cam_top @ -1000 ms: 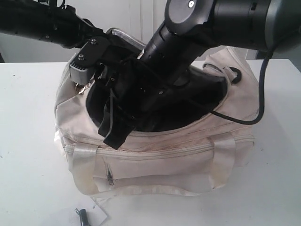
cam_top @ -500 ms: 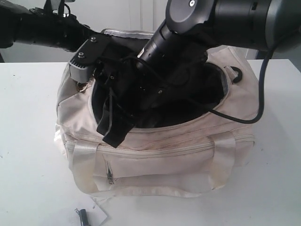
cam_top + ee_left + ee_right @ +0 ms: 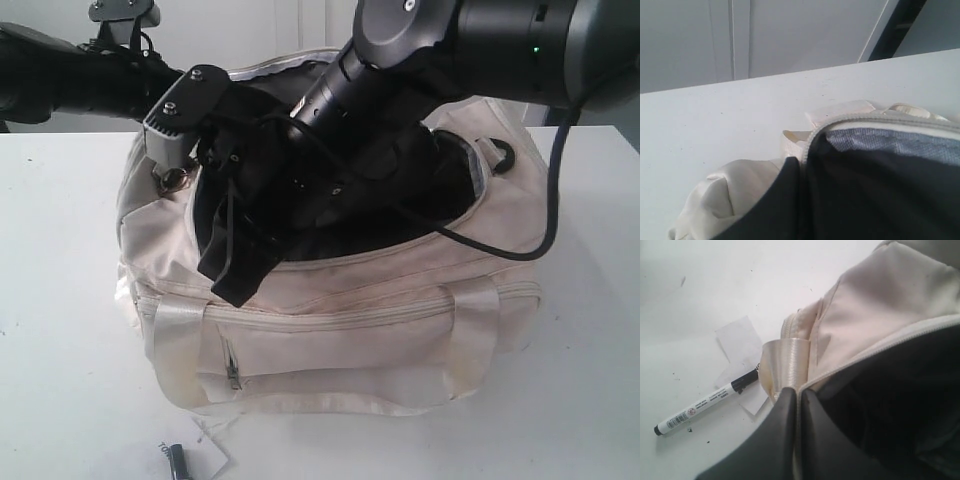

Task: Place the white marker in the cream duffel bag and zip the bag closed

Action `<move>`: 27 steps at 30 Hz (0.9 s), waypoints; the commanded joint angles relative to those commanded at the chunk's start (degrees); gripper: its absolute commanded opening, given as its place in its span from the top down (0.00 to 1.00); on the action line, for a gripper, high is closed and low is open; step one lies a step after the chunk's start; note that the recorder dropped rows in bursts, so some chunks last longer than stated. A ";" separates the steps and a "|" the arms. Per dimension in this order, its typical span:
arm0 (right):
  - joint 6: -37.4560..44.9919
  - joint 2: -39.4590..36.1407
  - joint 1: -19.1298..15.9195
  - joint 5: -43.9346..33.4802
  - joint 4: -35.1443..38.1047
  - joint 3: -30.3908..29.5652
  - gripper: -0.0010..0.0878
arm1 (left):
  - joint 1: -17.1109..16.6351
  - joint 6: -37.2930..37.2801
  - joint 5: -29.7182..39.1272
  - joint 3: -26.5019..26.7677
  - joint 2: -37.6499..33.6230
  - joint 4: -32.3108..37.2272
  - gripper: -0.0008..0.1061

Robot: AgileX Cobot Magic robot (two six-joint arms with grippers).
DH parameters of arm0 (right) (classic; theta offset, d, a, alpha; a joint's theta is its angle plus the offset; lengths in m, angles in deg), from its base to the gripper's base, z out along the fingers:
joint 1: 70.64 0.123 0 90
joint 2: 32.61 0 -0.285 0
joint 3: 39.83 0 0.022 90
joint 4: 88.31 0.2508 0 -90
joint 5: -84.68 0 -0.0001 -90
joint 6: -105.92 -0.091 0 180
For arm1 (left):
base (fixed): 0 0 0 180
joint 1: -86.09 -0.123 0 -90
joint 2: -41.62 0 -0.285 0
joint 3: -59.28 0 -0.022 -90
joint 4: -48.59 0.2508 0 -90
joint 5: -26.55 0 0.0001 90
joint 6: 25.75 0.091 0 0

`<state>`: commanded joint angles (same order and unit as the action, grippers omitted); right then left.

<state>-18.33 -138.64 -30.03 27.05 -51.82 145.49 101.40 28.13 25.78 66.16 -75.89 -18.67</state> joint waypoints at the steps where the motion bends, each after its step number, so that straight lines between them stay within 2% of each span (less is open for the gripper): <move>1: 0.00 0.00 0.00 0.11 0.00 0.00 0.99 | 0.00 0.00 -0.21 0.00 -0.12 0.00 0.99; 19: 0.00 -0.49 0.00 2.71 -0.30 0.00 0.99 | 0.00 0.00 -1.00 0.00 -0.47 0.49 0.99; 21: 0.00 -0.49 0.00 3.15 -0.63 0.00 0.96 | 0.00 0.00 -1.00 0.00 -0.47 0.49 0.99; 27: -0.10 -0.49 0.00 4.49 -1.76 0.00 0.78 | 0.00 0.00 -1.00 0.00 -0.47 0.49 0.99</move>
<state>-18.44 -139.12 -30.03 31.55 -53.57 145.49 101.40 28.13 24.78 66.16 -76.36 -18.18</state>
